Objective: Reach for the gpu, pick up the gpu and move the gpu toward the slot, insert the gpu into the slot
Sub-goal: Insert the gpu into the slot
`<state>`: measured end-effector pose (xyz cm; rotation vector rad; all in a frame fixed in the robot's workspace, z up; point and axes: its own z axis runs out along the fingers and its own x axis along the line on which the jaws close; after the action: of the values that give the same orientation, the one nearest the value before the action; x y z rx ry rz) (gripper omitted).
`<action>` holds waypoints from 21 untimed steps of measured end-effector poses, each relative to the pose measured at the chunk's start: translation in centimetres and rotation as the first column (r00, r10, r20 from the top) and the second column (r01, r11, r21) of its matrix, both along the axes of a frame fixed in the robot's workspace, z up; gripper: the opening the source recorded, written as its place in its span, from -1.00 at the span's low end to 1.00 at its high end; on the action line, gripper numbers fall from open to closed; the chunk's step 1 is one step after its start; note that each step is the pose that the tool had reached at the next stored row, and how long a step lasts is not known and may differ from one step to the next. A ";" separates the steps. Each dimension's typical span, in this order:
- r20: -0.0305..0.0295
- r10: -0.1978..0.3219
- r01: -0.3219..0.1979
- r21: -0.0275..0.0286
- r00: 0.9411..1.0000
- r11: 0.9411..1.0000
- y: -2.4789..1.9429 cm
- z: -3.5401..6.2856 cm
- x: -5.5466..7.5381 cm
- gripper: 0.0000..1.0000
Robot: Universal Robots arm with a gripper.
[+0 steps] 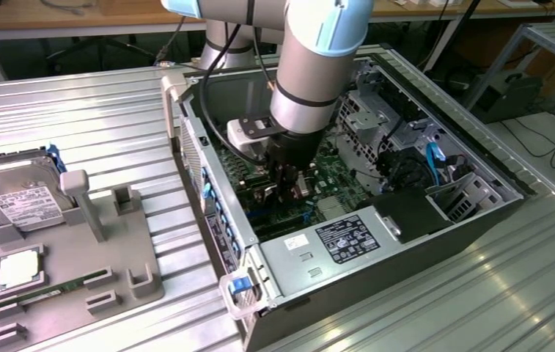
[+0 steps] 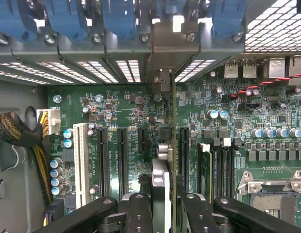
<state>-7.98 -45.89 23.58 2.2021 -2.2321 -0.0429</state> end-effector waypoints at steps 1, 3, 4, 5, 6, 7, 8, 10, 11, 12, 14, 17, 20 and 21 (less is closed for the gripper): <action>0.000 0.000 0.000 0.000 1.000 1.000 0.00 -0.01 0.0 -0.44; 0.000 0.000 0.000 0.000 1.000 1.000 0.01 -0.02 0.0 -0.44; 0.000 0.000 0.000 0.000 1.000 1.000 0.01 -0.02 0.0 -0.44; 0.000 0.000 0.000 0.000 1.000 1.000 0.01 -0.02 0.0 -0.44; 0.000 0.000 0.000 0.000 1.000 1.000 0.01 -0.02 0.0 -0.44; 0.000 0.000 0.000 0.000 1.000 1.000 0.01 -0.02 0.0 -0.44; 0.001 0.000 0.000 0.000 1.000 1.000 0.01 -0.08 0.0 -0.44; 0.001 0.000 0.000 0.000 1.000 1.000 0.01 -0.38 0.0 -0.44; 0.001 0.000 0.000 0.000 1.000 1.000 0.01 -0.38 0.0 -0.44; 0.001 0.000 0.000 0.000 1.000 1.000 0.01 -0.39 0.0 -0.44; 0.001 0.000 0.000 0.000 1.000 1.000 0.01 -0.39 0.0 -0.44; 0.001 0.000 0.000 0.000 1.000 1.000 0.01 -0.39 0.0 -0.44; 0.001 0.000 0.000 0.000 1.000 1.000 0.01 -0.39 0.0 -0.44; 0.000 0.000 0.000 0.001 1.000 1.000 0.02 -0.40 0.0 -0.44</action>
<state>-8.02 -45.87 23.18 2.2026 -2.2328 -0.0440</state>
